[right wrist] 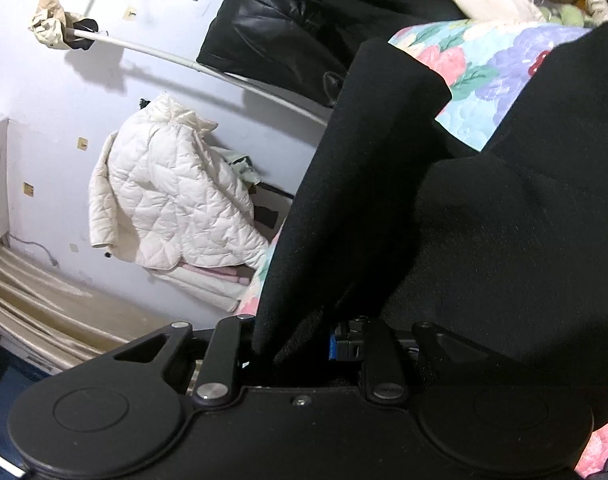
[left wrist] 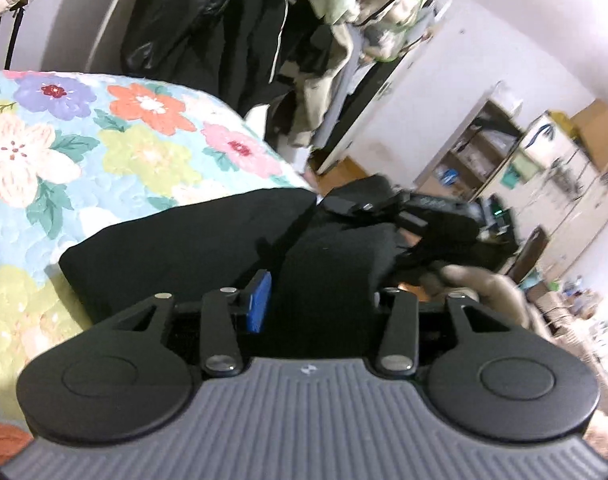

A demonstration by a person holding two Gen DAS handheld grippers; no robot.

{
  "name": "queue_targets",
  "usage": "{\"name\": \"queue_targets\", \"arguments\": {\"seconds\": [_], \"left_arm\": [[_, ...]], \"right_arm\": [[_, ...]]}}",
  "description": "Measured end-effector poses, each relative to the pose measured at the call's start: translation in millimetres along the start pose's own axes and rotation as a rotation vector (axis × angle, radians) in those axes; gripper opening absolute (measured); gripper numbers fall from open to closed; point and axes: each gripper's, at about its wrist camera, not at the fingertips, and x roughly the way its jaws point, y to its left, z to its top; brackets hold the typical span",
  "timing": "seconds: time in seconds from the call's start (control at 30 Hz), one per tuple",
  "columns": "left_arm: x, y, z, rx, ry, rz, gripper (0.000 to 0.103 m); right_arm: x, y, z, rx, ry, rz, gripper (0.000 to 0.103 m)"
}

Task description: Fold clothes

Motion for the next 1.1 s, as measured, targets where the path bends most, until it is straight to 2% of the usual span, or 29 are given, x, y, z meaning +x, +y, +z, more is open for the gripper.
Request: {"name": "queue_targets", "arguments": {"seconds": [0.13, 0.2, 0.23, 0.27, 0.33, 0.5, 0.53, 0.57, 0.6, 0.63, 0.67, 0.77, 0.9, 1.0, 1.1], "left_arm": [[-26, 2, 3, -0.026, -0.054, -0.051, 0.063], [-36, -4, 3, -0.005, -0.076, -0.067, 0.084], [-37, -8, 1, -0.001, -0.073, -0.07, 0.091], [-34, -11, -1, -0.005, -0.052, -0.067, 0.101], [-24, -22, -7, -0.002, 0.032, -0.038, 0.102], [21, -50, -29, 0.148, 0.218, 0.1, 0.103], [30, -53, -33, 0.168, 0.245, 0.128, 0.102], [35, -54, -37, 0.182, 0.245, 0.149, 0.09], [37, -55, -37, 0.187, 0.237, 0.162, 0.066], [39, -55, -37, 0.19, 0.227, 0.173, 0.055], [36, -54, -33, 0.171, 0.208, 0.168, 0.051], [14, -58, -20, 0.159, 0.12, 0.169, 0.048], [-8, -65, 0, 0.228, -0.007, 0.209, 0.048], [-3, -53, 11, 0.208, -0.081, 0.234, 0.043], [5, -42, 23, 0.201, -0.134, 0.291, 0.038]], "right_arm": [[-1, 4, -7, -0.031, -0.055, -0.064, 0.026], [-7, 6, -14, -0.032, -0.095, -0.057, 0.026], [-12, 6, -18, -0.027, -0.113, -0.053, 0.026], [-16, 6, -22, -0.021, -0.131, -0.05, 0.026], [-24, 5, -29, 0.004, -0.159, -0.038, 0.026], [-41, 7, -38, 0.063, -0.188, 0.002, 0.026], [-43, 10, -39, 0.057, -0.189, -0.007, 0.026], [-44, 14, -41, 0.051, -0.189, -0.016, 0.026], [-46, 15, -42, 0.046, -0.191, -0.025, 0.026], [-47, 17, -44, 0.042, -0.191, -0.031, 0.026], [-48, 18, -45, 0.04, -0.191, -0.036, 0.026], [-54, 27, -41, -0.004, -0.182, -0.028, 0.026], [-45, 47, -22, -0.078, -0.142, -0.064, 0.026], [-31, 51, -5, -0.056, -0.138, -0.064, 0.026], [-14, 48, 15, 0.029, -0.141, -0.025, 0.026]]}}
